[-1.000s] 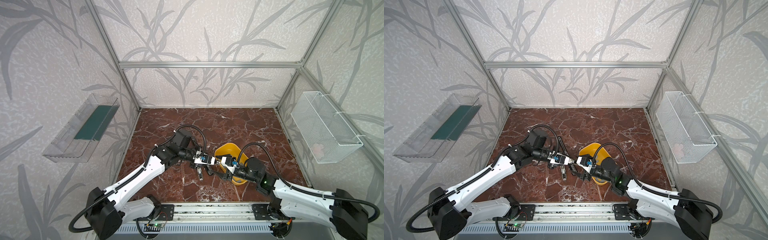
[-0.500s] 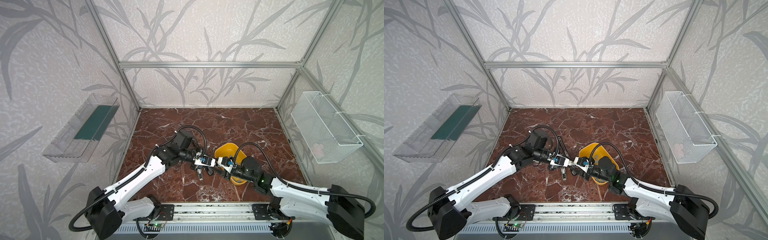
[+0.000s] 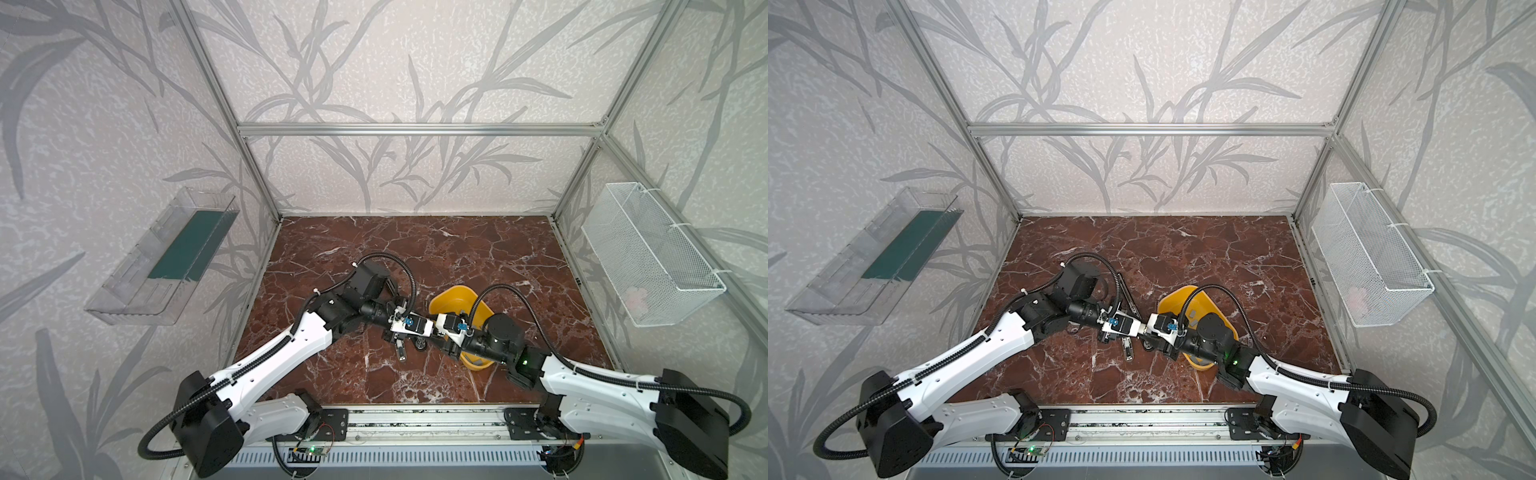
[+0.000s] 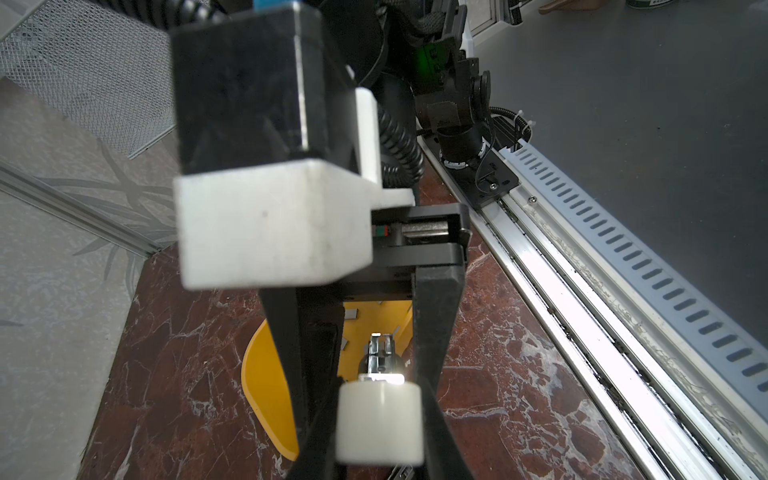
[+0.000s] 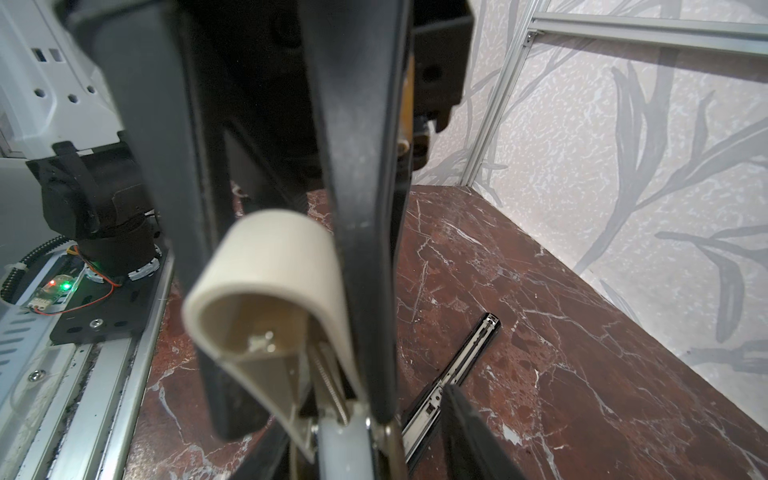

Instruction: Load the staples into the stapler

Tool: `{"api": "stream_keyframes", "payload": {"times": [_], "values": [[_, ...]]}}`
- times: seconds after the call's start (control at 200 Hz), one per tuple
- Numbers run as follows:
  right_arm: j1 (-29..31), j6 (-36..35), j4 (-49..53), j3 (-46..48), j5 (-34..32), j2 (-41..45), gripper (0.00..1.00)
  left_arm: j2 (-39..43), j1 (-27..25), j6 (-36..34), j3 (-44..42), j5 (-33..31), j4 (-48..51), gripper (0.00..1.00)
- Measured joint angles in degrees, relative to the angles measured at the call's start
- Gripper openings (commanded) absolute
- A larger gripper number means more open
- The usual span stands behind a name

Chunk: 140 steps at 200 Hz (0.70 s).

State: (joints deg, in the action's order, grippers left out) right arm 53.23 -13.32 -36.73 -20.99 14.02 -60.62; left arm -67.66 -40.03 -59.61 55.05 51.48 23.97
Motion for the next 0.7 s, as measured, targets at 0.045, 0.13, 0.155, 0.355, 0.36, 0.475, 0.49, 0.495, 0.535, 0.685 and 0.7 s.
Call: {"api": "stream_keyframes", "payload": {"times": [0.045, 0.13, 0.155, 0.355, 0.36, 0.475, 0.49, 0.495, 0.535, 0.685, 0.7], "values": [[0.0, 0.0, -0.1, 0.0, 0.1, 0.0, 0.35, 0.0, 0.0, 0.0, 0.0, -0.4, -0.1, 0.00], [0.1, -1.0, -0.2, 0.1, 0.4, 0.0, 0.23, 0.0, 0.0, 0.3, 0.0, -0.7, 0.0, 0.00], [0.2, -1.7, -0.2, 0.2, 0.5, 0.0, 0.21, 0.0, 0.0, 0.9, 0.0, -0.7, 0.2, 0.00], [0.5, -1.3, -0.9, 0.6, 0.4, 0.0, 0.13, 0.7, 0.0, 3.8, -0.9, -1.6, -1.2, 0.15], [0.5, -1.3, -0.9, 0.6, 0.4, 0.0, 0.13, 0.8, 0.0, 4.0, -1.0, -1.7, -1.4, 0.16], [1.0, 1.4, -0.3, 0.4, -0.6, 0.0, 0.03, 3.9, 0.0, 7.3, -4.9, -4.5, -6.8, 0.35], [1.1, 2.1, -0.1, 0.3, -0.8, 0.0, 0.02, 4.2, 0.0, 7.6, -5.3, -5.0, -7.4, 0.37], [1.1, 2.2, 0.0, 0.3, -0.8, 0.0, 0.01, 4.4, 0.0, 7.8, -5.6, -5.1, -7.8, 0.37], [1.2, 3.7, 1.2, -0.5, -1.5, 0.0, 0.00, 5.5, 0.1, 8.3, -7.1, -6.6, -10.5, 0.40], [2.0, 7.5, 2.3, -2.4, -6.7, 0.3, 0.00, 9.1, 2.1, 11.1, -10.6, -12.9, -19.4, 0.44], [2.1, 7.6, 2.3, -2.4, -7.4, 0.3, 0.00, 9.5, 2.5, 11.4, -10.9, -13.6, -20.4, 0.45]]}}
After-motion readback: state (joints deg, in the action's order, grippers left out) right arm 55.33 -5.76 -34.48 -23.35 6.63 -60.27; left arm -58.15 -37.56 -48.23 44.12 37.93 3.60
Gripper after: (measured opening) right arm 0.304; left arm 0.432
